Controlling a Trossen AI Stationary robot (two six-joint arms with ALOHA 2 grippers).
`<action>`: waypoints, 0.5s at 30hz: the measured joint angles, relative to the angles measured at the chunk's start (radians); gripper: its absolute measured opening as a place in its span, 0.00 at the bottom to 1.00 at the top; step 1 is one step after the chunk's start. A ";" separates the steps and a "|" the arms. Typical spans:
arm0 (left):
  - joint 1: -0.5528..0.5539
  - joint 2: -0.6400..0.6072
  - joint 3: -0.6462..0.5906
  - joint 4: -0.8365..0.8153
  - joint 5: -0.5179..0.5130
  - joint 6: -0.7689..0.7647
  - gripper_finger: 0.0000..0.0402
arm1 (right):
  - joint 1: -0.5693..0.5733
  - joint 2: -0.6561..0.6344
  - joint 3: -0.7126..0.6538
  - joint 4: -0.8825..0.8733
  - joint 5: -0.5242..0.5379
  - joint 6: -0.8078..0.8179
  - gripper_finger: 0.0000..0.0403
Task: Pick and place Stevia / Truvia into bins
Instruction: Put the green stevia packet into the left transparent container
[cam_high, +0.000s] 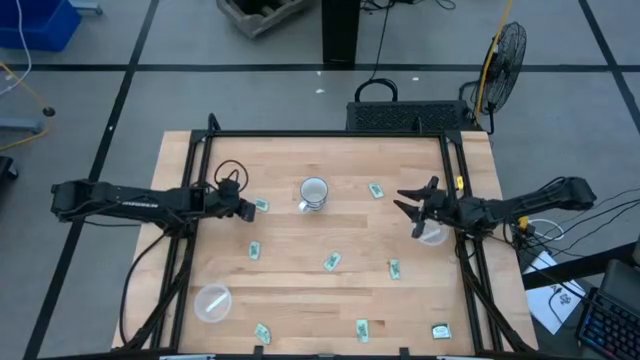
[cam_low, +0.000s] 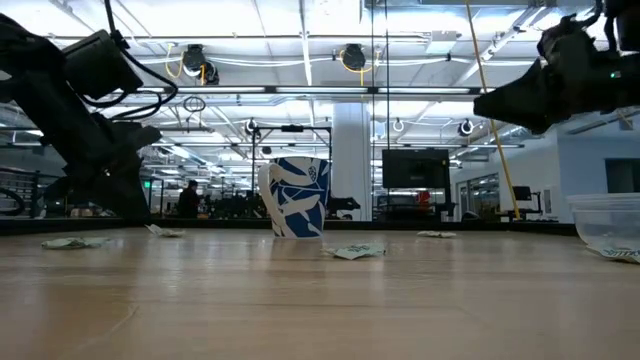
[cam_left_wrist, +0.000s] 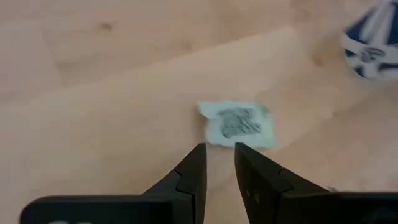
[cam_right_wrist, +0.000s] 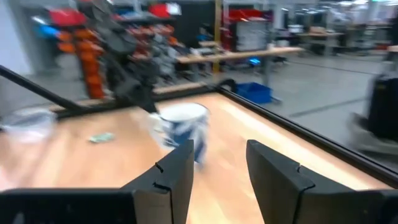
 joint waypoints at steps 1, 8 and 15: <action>0.001 0.004 0.000 0.001 -0.008 -0.005 0.22 | 0.000 0.012 0.000 0.005 0.015 -0.002 0.35; 0.008 0.041 0.000 0.007 0.010 -0.082 0.22 | -0.023 0.070 0.003 0.082 0.025 0.032 0.35; 0.027 0.129 0.000 0.110 0.001 -0.072 0.22 | -0.050 0.134 0.004 0.077 0.025 0.035 0.35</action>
